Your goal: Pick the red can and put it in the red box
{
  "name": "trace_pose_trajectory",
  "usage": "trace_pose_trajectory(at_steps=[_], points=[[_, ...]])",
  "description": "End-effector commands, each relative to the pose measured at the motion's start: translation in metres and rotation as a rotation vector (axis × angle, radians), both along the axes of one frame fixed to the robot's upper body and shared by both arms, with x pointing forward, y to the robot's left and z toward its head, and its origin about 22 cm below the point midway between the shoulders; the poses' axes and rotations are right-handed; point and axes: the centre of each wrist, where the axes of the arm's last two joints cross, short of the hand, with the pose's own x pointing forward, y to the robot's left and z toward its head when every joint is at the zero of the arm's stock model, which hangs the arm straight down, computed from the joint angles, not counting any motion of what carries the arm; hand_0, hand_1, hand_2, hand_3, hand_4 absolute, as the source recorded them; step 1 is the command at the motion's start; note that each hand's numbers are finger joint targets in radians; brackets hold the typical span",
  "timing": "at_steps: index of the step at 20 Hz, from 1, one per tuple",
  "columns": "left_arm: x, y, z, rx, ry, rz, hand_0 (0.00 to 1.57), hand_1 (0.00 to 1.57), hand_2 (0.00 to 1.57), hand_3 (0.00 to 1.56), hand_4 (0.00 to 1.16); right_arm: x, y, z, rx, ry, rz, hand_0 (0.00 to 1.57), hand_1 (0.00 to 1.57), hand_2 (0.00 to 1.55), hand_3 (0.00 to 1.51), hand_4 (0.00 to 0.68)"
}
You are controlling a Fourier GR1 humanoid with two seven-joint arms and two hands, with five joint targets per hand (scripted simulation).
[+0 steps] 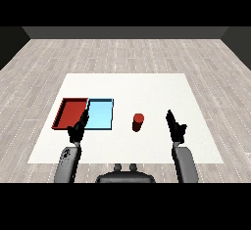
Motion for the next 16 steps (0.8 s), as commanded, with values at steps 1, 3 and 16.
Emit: trace_pose_trajectory(at_steps=[1,3,16], points=[[0.003,0.001,0.001,0.013,-0.003,0.043,0.0,0.0,0.0,0.0,0.0,0.001,-0.005,0.0,0.0,-0.01,0.005,0.0,0.0,0.0,0.0,0.0],[0.007,0.001,0.003,0.013,-0.003,0.043,0.0,0.0,0.0,0.0,0.0,0.001,-0.016,0.0,0.001,-0.029,0.016,0.0,0.0,0.0,0.0,0.0],[0.018,-0.008,-0.001,-0.093,-0.46,0.011,0.0,0.0,0.0,0.0,0.0,-0.018,-0.037,-0.012,0.078,-0.415,0.083,0.0,0.0,0.0,0.0,0.0]])
